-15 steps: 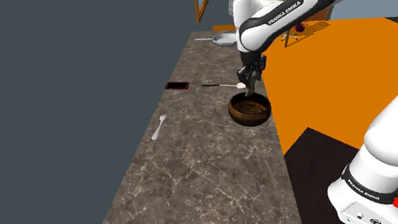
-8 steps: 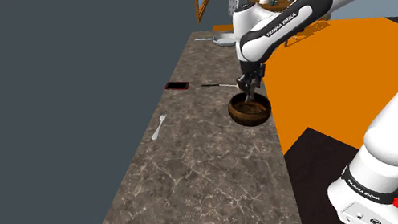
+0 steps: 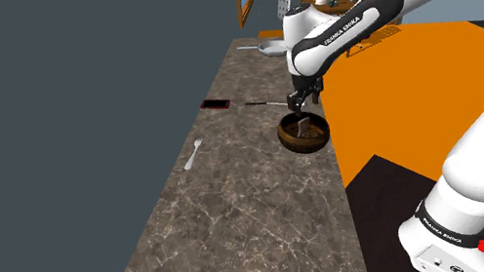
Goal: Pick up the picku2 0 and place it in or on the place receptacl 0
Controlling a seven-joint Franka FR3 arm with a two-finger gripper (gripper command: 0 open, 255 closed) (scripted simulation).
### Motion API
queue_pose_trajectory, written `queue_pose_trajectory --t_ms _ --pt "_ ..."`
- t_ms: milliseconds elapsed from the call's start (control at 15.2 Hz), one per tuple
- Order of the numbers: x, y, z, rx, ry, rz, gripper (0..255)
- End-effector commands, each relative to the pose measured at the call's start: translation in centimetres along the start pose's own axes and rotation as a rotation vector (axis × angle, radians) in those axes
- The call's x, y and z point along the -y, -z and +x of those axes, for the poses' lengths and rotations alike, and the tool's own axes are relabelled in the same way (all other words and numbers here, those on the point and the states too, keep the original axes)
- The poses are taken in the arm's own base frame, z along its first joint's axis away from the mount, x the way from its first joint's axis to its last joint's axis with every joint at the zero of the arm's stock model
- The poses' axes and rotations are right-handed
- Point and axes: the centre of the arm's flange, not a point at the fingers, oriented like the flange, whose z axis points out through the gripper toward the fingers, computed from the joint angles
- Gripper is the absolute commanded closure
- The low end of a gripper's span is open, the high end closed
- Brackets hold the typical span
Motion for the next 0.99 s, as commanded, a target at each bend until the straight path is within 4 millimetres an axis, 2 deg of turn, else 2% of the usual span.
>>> queue_pose_trajectory --t_ms 0,198,462,924 --pt "0.0 0.0 0.0 0.000 0.000 0.000 0" --pt "0.0 0.0 0.0 0.000 0.000 0.000 0" --pt "0.0 5.0 0.0 0.000 0.000 0.000 0" --pt "0.0 5.0 0.0 0.000 0.000 0.000 0"
